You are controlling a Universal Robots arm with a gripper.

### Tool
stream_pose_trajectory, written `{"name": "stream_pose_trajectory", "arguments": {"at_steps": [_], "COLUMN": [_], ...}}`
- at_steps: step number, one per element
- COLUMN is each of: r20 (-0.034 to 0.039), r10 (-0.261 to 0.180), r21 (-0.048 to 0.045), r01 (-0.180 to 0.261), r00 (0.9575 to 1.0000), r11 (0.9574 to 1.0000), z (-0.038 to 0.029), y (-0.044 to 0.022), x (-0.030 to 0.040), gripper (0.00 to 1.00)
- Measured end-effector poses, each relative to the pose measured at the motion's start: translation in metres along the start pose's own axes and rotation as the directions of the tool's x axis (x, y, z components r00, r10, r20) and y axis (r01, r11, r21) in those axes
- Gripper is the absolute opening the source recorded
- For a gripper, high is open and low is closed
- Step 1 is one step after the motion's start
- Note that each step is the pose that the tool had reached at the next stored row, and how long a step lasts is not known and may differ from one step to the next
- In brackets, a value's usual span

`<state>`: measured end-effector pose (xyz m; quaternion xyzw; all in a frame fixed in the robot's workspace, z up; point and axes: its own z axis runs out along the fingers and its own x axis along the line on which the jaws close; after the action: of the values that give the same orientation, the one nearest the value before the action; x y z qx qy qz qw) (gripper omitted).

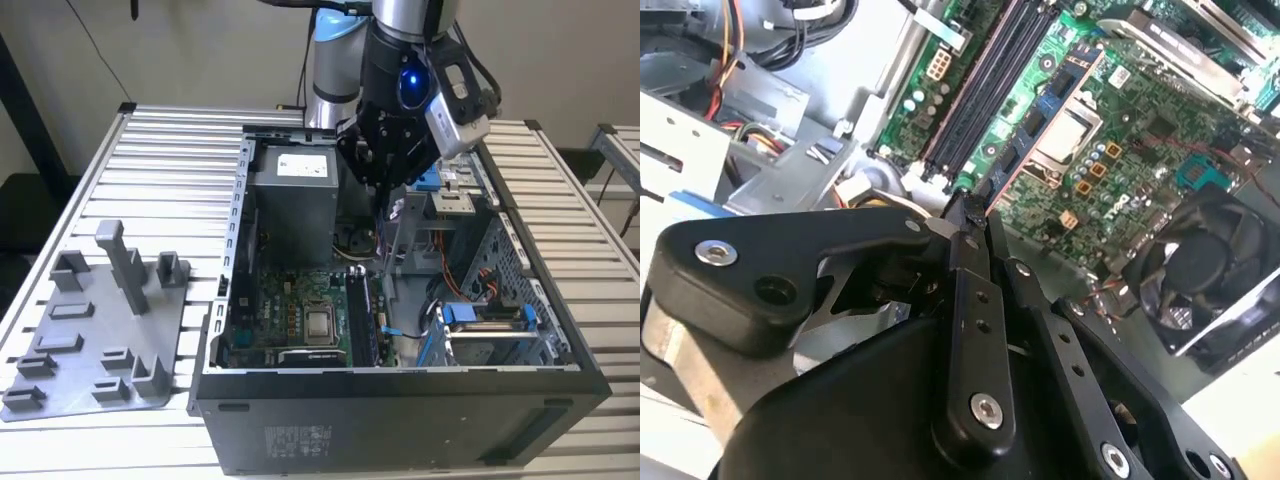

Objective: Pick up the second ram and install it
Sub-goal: 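Insert the second ram into the second slot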

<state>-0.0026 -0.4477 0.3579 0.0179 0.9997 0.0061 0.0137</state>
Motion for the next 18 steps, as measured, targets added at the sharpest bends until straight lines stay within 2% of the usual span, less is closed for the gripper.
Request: {"name": "stream_pose_trajectory", "arguments": {"at_steps": [7, 15, 18], "r20": [-0.0010, -0.0018, -0.0022], "r10": [-0.047, -0.045, -0.041], "r21": [-0.0013, -0.0014, -0.0013], "r01": [0.047, 0.045, 0.041], "r00": [0.9989, 0.9990, 0.9991], "r11": [0.9989, 0.9990, 0.9991], "z": [0.0074, 0.0095, 0.0126], "y": [-0.0017, -0.0039, -0.0075], "x": [0.0001, 0.0001, 0.0001], "gripper": [0.14, 0.14, 0.14]}}
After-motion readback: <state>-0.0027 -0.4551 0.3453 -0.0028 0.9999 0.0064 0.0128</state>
